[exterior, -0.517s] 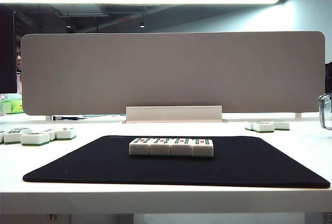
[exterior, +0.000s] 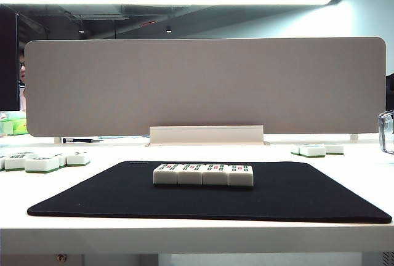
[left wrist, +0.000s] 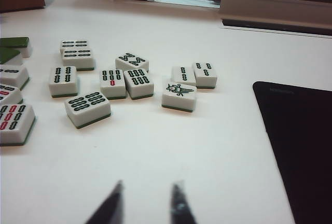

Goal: Arrange four mahjong tiles into a neat stack, creating two layers of paired tiles.

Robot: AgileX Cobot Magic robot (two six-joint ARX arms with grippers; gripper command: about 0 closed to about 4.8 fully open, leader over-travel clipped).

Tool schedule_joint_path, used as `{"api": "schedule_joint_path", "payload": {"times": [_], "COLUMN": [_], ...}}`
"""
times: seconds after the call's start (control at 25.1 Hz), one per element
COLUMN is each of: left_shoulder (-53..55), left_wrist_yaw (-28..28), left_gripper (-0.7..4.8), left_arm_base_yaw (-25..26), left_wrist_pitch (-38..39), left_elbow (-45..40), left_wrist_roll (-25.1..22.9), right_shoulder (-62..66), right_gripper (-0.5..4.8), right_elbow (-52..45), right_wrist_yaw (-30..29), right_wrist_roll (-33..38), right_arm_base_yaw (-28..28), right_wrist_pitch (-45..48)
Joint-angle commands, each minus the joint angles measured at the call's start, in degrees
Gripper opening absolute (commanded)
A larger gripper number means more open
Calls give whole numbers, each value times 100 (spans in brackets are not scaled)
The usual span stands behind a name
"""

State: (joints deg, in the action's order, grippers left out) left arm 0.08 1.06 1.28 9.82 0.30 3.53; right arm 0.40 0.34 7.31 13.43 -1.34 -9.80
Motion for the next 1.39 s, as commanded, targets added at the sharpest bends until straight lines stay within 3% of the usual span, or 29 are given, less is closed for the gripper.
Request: {"api": "schedule_joint_path", "payload": {"times": [0.04,0.36,0.56,1.15,1.39], "left_shoulder": [0,0,0,0,0], "left_wrist_yaw": [28,28,28,28,35], "left_gripper": [110,110,111,111,111], "left_arm_base_yaw": [0,0,0,0,0], "left_wrist_pitch": [42,42,44,39,42], "left_elbow": [4,4,4,4,4], "left_wrist_roll": [-2,2,15,15,15], "right_shoulder": [-48,-46,-37,-33,-33], "right_gripper": [-1,-1,-1,-1,-1], "right_elbow": [22,562,1370,5021,5665], "right_wrist_yaw": [-13,-17,-120,-1897,-2959], "right_wrist_roll": [-15,-13,-15,-162,-157], "right_arm_base_yaw": [-2,-4,-7,-7,-7], "right_wrist_pitch": [140,181,-413,-4413,-5779]}}
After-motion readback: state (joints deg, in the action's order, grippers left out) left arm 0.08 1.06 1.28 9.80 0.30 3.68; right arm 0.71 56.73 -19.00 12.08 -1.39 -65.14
